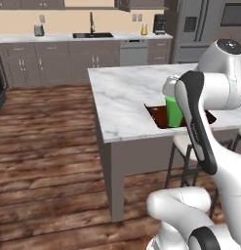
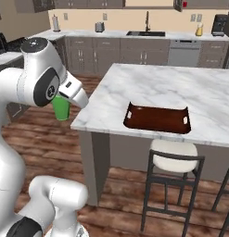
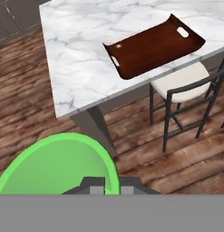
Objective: There is a tray on the dining counter. Grab the cup, mug, and pitcher and place them on the tray. The pitcher may be placed next to the tray if it cannot fit the tray.
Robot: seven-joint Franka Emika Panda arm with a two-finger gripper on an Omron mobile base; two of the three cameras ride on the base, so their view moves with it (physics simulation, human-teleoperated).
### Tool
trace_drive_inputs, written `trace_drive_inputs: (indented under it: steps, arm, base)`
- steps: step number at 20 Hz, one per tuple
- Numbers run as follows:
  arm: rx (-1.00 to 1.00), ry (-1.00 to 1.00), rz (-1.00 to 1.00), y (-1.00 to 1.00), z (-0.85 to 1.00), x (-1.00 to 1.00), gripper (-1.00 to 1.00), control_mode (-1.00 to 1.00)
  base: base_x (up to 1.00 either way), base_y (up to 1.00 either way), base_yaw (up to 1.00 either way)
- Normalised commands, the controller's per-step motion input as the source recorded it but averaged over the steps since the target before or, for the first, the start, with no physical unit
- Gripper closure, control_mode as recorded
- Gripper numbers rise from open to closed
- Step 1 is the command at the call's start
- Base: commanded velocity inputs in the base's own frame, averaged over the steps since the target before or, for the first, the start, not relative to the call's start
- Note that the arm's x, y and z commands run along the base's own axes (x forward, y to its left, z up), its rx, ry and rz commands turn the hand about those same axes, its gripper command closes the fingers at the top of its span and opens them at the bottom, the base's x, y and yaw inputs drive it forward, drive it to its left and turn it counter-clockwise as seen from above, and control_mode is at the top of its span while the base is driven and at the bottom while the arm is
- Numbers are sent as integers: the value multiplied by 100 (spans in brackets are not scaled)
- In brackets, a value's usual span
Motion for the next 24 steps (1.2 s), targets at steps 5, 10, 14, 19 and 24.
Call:
trace_drive_inputs:
  steps: [5, 10, 14, 19, 24]
  arm:
    - [0, 0, 0, 0, 0, 0, 100, 100]
    - [0, 0, 0, 0, 0, 0, 100, 100]
    - [0, 0, 0, 0, 0, 0, 100, 100]
    - [0, 0, 0, 0, 0, 0, 100, 100]
    - [0, 0, 0, 0, 0, 0, 100, 100]
  base:
    - [51, -46, 7]
    - [41, -56, 1]
    - [39, -43, 0]
    - [39, -30, 0]
    - [44, -24, 0]
